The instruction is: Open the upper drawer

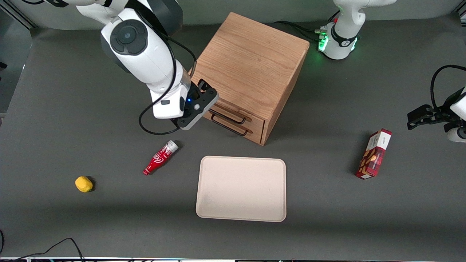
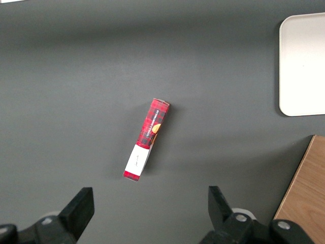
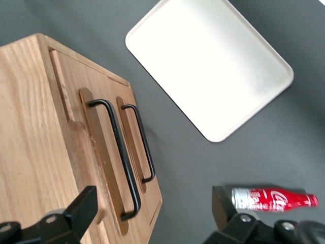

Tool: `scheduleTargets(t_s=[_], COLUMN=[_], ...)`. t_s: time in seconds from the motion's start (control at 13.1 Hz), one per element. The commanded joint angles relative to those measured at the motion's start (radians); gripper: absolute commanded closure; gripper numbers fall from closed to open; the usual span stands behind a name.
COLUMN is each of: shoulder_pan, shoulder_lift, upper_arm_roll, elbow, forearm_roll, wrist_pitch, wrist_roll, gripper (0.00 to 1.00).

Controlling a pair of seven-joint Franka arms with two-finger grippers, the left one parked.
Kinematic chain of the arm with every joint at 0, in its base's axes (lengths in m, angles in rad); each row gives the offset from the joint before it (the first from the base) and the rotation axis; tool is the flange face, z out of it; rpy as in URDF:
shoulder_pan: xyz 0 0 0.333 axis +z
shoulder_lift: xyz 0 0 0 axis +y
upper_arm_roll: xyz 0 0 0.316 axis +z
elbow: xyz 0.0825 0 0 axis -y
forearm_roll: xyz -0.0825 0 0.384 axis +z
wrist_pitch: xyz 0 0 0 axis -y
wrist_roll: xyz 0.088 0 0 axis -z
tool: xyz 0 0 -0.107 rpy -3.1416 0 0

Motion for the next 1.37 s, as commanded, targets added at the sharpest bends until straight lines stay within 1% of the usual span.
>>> scheduleTargets(t_s=[0.0,0.3,0.53,0.99,1.29], shoulder_pan=[0.013,0.051,0.057,0.043,0.036], shoulder_lift=[0.083,0.159,0.192,0.208,0.197], upper_arm_roll=[0.02,0.02,0.02,0.019,0.017], elbow=[0.035,0.023,-0.006,-0.025,-0.023], forearm_roll=[-0.014,-0.024,-0.025,-0.031,-0.028], wrist_pitch=[0.016,0.043,0.043,0.057,0.054], wrist_roll=[-0.028,-0.02,-0.033,-0.137,-0.149], gripper=[0.0,0.0,0.0,0.0,0.0])
